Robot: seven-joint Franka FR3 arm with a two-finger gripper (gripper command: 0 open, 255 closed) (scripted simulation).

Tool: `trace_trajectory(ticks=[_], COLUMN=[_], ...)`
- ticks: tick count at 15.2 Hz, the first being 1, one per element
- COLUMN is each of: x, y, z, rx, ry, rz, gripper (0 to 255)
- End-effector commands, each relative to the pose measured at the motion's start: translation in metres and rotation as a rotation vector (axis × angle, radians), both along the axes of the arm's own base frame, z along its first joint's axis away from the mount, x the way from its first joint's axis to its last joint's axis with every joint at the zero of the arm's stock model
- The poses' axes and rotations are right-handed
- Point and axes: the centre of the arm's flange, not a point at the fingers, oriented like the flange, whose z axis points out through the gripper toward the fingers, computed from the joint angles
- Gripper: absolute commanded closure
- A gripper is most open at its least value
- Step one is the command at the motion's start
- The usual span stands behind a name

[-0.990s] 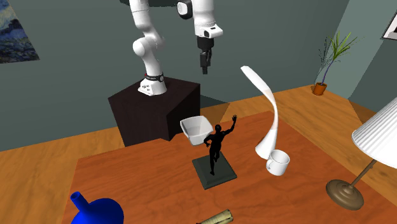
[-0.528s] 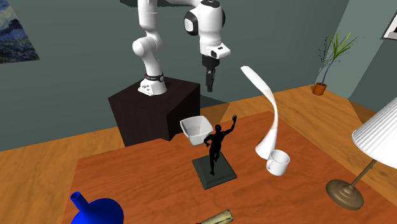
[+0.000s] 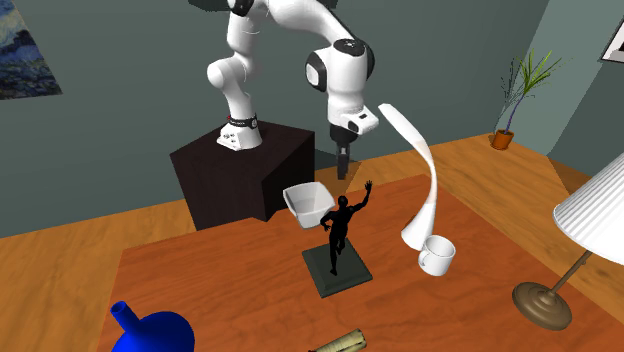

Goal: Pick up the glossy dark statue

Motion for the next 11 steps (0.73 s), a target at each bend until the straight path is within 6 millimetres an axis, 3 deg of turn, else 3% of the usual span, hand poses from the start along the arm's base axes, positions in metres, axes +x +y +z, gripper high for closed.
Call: trace_trajectory(ticks=[1, 7, 11], x=[0.014, 0.059, 0.059], y=[-0.014, -0.051, -0.051], z=[-0.018, -0.069, -0.09], rx=[0.005, 0.015, 0.015], ry=[0.007, 0.027, 0.027], rz=[0.019, 0.069, 0.069], gripper=[0, 0, 0])
